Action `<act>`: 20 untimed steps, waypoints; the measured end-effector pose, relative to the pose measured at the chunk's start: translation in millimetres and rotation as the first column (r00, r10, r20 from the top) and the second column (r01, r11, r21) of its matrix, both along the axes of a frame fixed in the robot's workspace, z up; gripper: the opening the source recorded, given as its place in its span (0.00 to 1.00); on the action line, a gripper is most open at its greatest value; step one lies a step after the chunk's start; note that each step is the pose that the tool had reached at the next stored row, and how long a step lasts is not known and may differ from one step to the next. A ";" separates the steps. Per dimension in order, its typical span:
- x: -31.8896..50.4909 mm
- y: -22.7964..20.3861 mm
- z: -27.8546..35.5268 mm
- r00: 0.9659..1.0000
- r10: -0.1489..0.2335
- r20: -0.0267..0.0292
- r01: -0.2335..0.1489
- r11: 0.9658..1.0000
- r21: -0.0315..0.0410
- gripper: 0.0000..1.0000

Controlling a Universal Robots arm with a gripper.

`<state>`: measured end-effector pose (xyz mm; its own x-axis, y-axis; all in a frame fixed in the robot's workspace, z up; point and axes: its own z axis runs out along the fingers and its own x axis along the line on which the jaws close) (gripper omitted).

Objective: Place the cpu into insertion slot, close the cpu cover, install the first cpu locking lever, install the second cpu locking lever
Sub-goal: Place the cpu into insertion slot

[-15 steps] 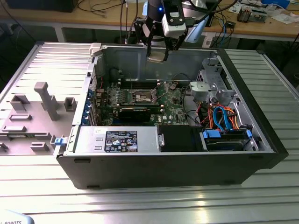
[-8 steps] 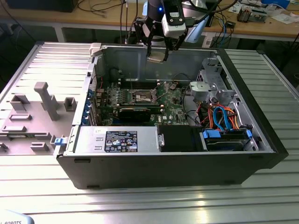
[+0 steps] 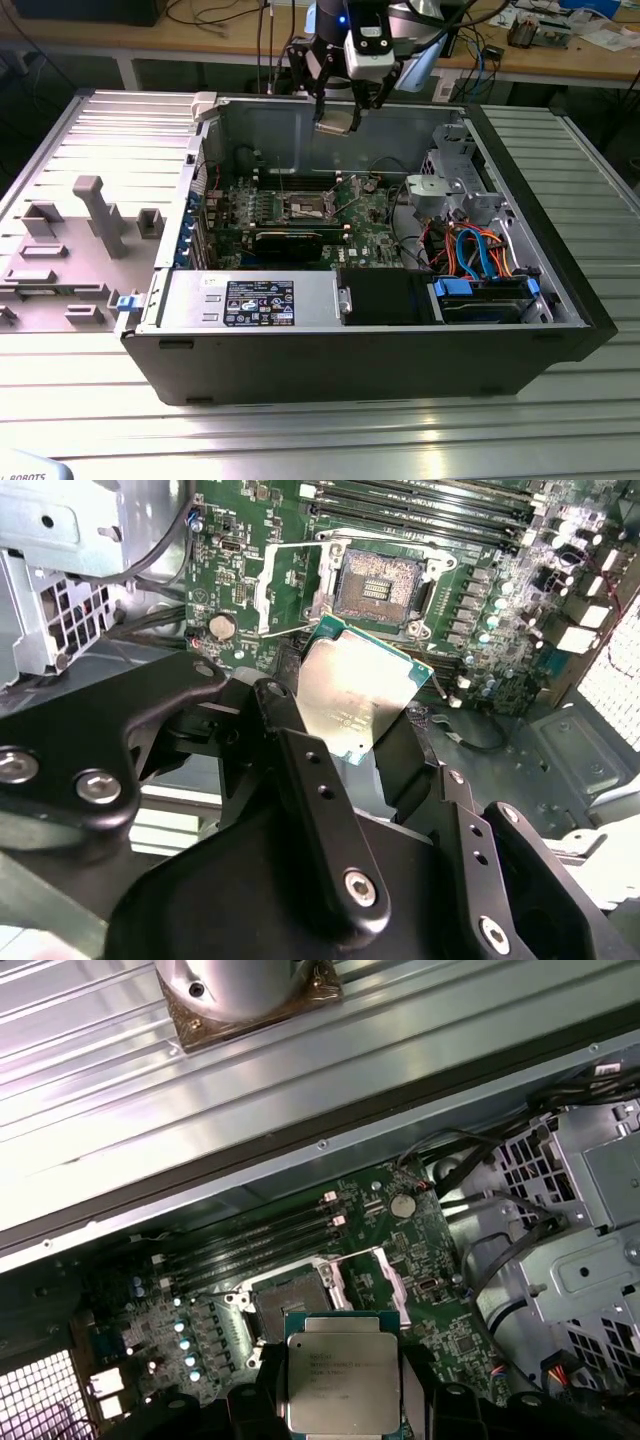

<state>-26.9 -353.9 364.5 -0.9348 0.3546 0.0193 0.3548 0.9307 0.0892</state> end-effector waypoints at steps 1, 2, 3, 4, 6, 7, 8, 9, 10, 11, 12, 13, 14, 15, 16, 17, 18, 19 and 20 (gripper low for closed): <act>0.0 0.0 0.0 1.000 -0.009 0.000 0.009 1.000 0.000 0.54; 0.0 0.0 -0.1 1.000 -0.023 0.000 0.023 1.000 0.000 0.54; 0.0 0.0 -0.2 1.000 -0.031 0.000 0.031 1.000 0.000 0.54; 0.0 0.0 -0.2 0.999 -0.038 0.000 0.038 0.999 0.000 0.54; 0.0 0.0 -0.3 0.999 -0.044 0.000 0.044 0.999 0.000 0.54; 0.0 0.0 -0.3 0.999 -0.048 0.000 0.048 0.999 0.000 0.54; 0.0 0.0 -0.3 0.999 -0.048 0.000 0.048 0.999 0.000 0.54; 0.0 0.0 -0.3 0.999 -0.048 0.000 0.048 0.999 0.000 0.54; 0.0 0.0 -0.3 0.999 -0.048 0.000 0.048 0.999 0.000 0.54; 0.0 0.0 -0.3 0.999 -0.048 0.000 0.048 0.999 0.000 0.54; 0.0 0.0 -0.3 0.999 -0.049 0.000 0.049 0.999 0.000 0.54; 0.0 0.0 -0.3 0.999 -0.049 0.000 0.049 0.999 0.000 0.54; 0.0 0.0 -0.3 0.999 -0.049 0.000 0.049 0.999 0.000 0.54; 0.0 0.0 -0.3 0.999 -0.049 0.000 0.049 0.999 0.000 0.54; 0.0 0.0 -0.3 0.999 -0.051 0.000 0.051 0.999 0.000 0.54; 0.0 0.0 -0.3 0.998 -0.055 0.000 0.055 0.998 0.000 0.54; 0.0 0.0 -0.3 0.998 -0.061 0.000 0.061 0.998 0.000 0.54; 0.0 0.0 -0.3 0.998 -0.071 0.000 0.071 0.998 0.000 0.54; 0.0 0.0 -0.4 0.997 -0.081 0.000 0.081 0.997 0.000 0.54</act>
